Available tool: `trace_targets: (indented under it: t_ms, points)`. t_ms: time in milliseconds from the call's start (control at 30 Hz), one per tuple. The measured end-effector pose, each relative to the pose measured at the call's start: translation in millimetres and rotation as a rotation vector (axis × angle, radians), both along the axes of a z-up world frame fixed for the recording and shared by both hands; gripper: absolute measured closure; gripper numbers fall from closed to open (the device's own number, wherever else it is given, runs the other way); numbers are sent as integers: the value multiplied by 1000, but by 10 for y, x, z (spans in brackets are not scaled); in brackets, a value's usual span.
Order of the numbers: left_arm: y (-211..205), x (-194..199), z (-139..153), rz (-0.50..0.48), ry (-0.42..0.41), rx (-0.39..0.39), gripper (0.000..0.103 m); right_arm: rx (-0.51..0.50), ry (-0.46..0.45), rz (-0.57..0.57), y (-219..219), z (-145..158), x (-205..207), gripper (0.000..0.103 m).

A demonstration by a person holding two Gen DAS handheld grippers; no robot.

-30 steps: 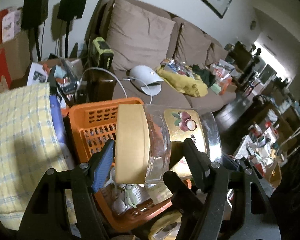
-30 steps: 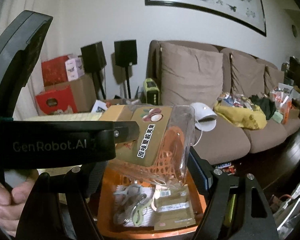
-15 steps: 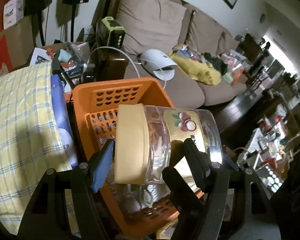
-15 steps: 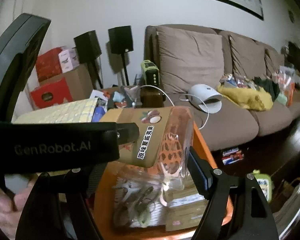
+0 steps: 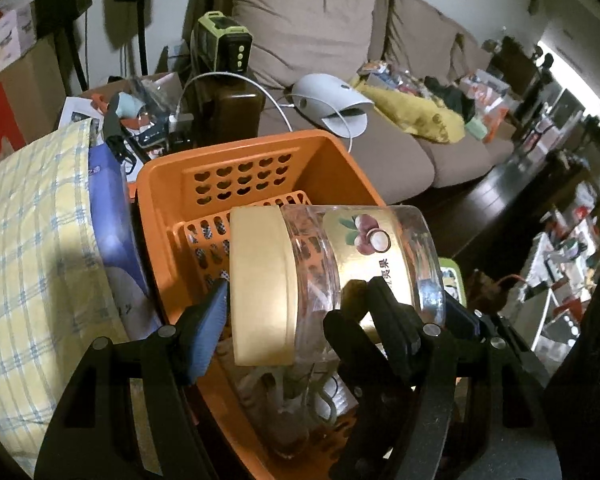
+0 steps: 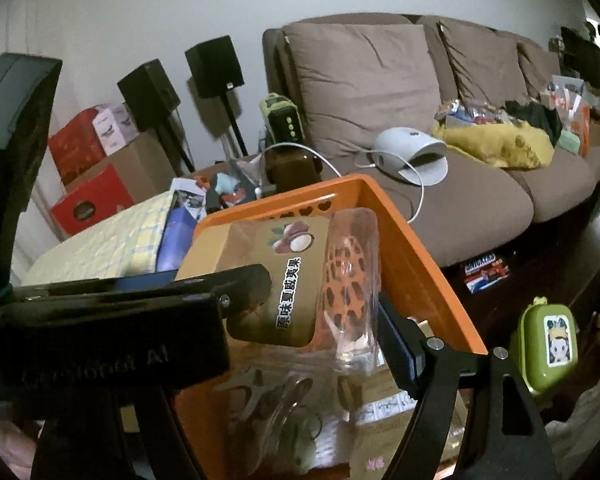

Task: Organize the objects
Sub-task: 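Lower the clear jar into the orange basket with the left gripper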

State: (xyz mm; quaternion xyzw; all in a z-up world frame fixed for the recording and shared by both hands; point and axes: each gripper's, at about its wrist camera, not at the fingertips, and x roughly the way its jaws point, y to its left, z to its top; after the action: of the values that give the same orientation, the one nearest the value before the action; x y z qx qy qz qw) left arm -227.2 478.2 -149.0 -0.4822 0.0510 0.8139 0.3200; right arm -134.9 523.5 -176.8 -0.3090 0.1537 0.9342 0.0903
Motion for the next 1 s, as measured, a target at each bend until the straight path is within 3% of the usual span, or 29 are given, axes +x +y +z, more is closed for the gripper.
trace_targets:
  t_ms: [333,633,867,1000]
  points:
    - [72,-74,-173,13,-77,-8,36,-4,-41,-18,87,-135,-60,25]
    - [21,-99,-193,24,-95,5,36,13,-58,-6,44,-149,-68,25]
    - [-54,-156,-300,40,-166,37,35,51,-86,4,-18,-170,-104,25]
    - [-23,-160,-339,31,-162,31,36,55,-92,7,-18,-198,-123,25]
